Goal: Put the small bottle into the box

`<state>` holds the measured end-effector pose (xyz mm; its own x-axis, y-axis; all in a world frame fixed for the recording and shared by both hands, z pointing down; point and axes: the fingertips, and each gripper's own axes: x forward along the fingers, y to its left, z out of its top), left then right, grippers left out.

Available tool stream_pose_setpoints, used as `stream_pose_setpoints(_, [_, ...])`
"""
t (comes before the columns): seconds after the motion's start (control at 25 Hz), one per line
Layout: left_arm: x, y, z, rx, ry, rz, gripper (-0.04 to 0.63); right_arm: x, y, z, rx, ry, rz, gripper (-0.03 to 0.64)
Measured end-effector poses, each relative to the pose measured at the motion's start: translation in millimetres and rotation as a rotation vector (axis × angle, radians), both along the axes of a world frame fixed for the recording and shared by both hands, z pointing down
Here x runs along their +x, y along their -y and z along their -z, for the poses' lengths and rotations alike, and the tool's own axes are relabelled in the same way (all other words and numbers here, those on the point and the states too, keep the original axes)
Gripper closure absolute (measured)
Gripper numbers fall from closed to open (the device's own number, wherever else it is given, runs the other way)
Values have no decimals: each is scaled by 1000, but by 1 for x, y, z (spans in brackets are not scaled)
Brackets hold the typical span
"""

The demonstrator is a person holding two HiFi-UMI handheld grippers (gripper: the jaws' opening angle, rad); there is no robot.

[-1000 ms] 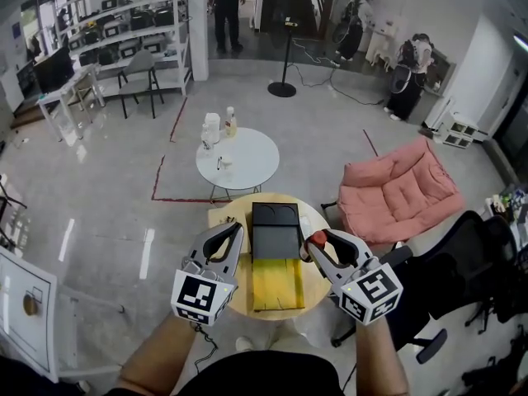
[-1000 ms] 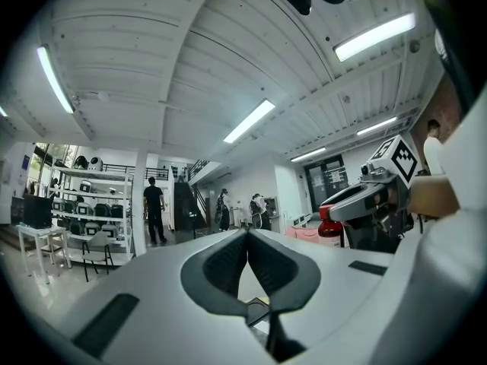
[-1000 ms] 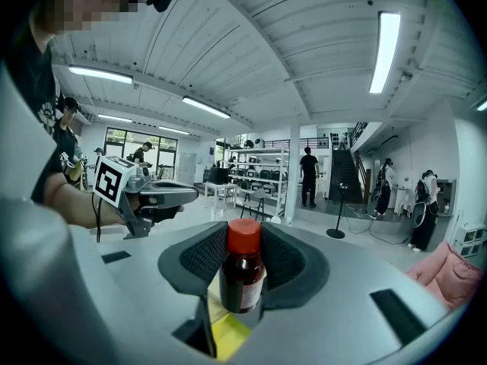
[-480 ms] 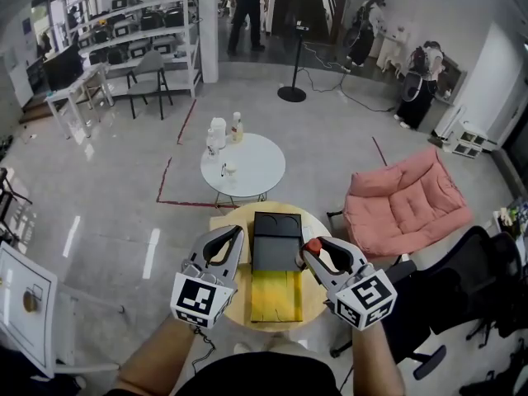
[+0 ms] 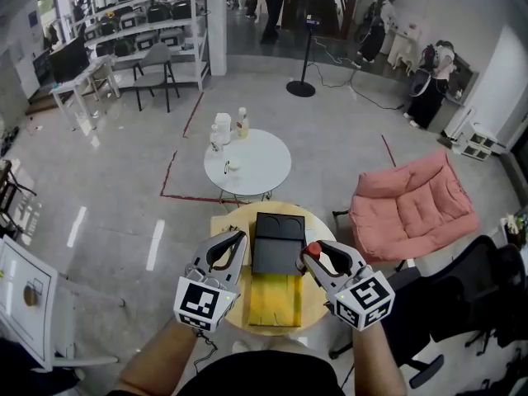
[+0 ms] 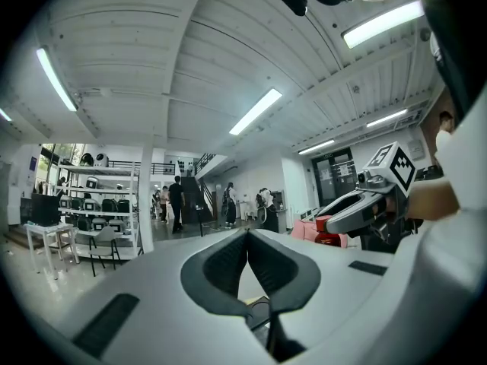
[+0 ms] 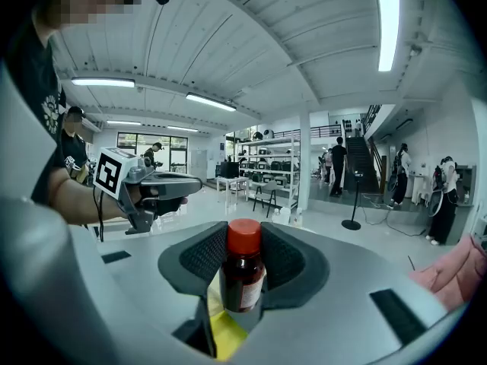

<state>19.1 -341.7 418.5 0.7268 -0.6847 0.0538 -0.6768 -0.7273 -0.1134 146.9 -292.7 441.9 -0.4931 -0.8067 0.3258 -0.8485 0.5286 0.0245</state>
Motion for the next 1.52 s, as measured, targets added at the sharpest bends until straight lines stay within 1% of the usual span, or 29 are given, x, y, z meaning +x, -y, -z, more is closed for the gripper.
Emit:
stream_pose_setpoints(0.56, [15,6,-11,-41,12,-13,578,6,15,-39,-86,-8,11,469])
stream_pose_setpoints(0.96, [10,6,-18,-51,25,-3,578,0,8,-78,-163,-9,14,469])
stream_pose_setpoints(1.24, [12,3,-22,-59,25,-19,578,-12,3,-109,-223,-15,27,469])
stream_pose_setpoints(1.52, [11,1,-21,-56,26,-19,578,-11,-5,-137,-278,-27,21,469])
